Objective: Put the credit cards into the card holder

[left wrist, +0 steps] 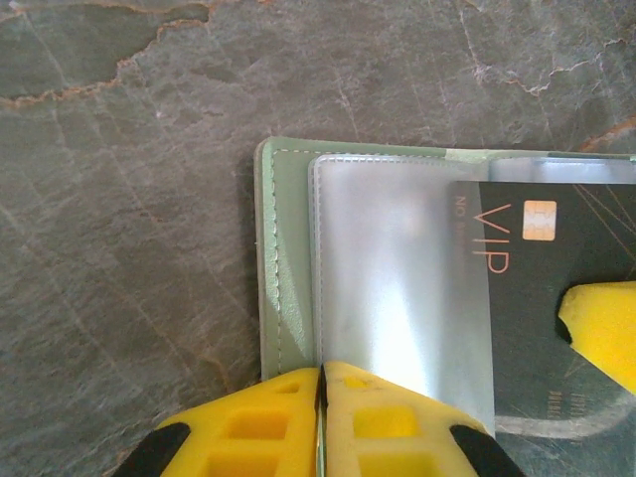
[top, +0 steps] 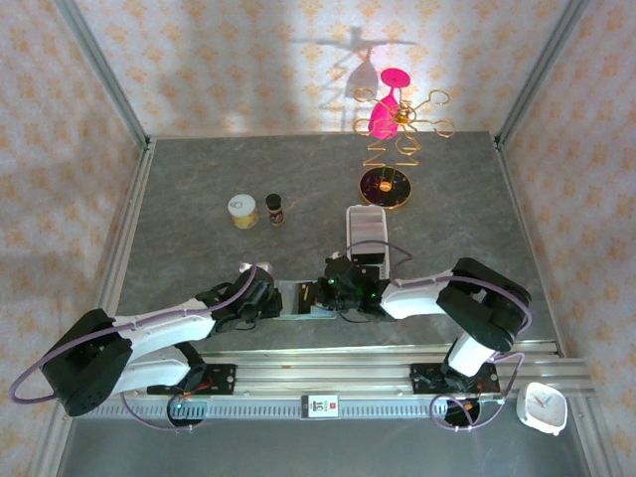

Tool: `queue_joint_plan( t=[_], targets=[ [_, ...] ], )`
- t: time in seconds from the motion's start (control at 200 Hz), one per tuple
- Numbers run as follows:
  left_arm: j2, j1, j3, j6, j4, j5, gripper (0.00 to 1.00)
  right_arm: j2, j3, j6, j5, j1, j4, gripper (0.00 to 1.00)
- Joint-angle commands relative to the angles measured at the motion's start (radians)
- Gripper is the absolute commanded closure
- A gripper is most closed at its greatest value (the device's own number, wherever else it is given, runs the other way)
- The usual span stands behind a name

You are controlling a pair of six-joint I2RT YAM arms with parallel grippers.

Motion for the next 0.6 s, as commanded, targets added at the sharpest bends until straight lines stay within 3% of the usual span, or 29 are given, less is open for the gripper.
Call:
queue_joint_plan(
  t=[0.0,0.23,0.31,0.405,0.596],
  targets=[
    [0.004,-0.011,-0.019,-0.004,-0.025,-0.027,0.88,0.05,0.019,-0.029,-0.032,0.013,-0.07,1.0],
    [-0.009,-0.011,-0.024,-0.007,-0.029,-0.029,0.88,0.049,0.068,-0.056,0.038,0.013,-0.141,1.0],
    [-0.014,-0.011,-0.025,-0.007,-0.031,-0.029,0.88,0.015,0.075,-0.069,0.102,0.013,-0.209,0.9],
    [-0.02,-0.01,-0.027,-0.007,-0.036,-0.031,0.88,-0.011,0.082,-0.085,0.148,0.013,-0.273,0.68],
    [-0.024,-0.011,-0.029,-0.009,-0.032,-0.032,0.88,-0.014,0.089,-0.096,0.168,0.013,-0.32,0.7]
  ],
)
